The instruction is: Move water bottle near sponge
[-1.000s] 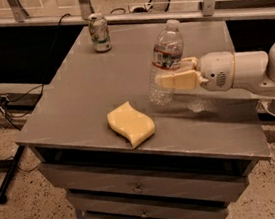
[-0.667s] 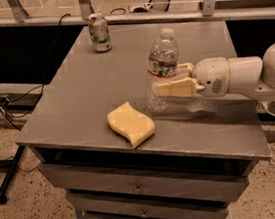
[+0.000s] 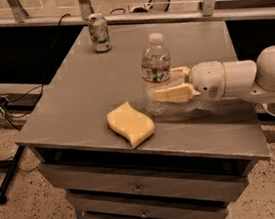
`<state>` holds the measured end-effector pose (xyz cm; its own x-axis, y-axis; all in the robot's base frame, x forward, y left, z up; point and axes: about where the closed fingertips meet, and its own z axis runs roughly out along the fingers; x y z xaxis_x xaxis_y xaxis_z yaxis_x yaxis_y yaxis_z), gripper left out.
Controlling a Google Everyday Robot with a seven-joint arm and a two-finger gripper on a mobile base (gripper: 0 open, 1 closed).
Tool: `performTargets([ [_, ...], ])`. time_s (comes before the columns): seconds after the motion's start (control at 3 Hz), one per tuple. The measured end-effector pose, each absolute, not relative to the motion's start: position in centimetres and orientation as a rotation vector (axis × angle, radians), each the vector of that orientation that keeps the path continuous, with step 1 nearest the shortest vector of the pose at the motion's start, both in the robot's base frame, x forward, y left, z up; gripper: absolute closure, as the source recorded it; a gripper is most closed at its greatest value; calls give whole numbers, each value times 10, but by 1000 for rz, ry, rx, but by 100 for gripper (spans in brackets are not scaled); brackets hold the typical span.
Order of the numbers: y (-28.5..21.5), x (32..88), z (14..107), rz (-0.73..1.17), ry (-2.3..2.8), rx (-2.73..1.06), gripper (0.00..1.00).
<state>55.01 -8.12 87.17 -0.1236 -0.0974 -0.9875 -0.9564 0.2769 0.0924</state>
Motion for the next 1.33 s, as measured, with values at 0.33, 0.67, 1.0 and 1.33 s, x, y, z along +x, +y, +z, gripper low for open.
performTargets([
  [0.33,-81,550,873,1023,1490,-1028,59],
  [0.67,-81,550,874,1023,1490,-1028,37],
  [1.0,-81,550,874,1023,1490,-1028,14],
  [1.33,-86,545,873,1019,1443,-1043,0],
])
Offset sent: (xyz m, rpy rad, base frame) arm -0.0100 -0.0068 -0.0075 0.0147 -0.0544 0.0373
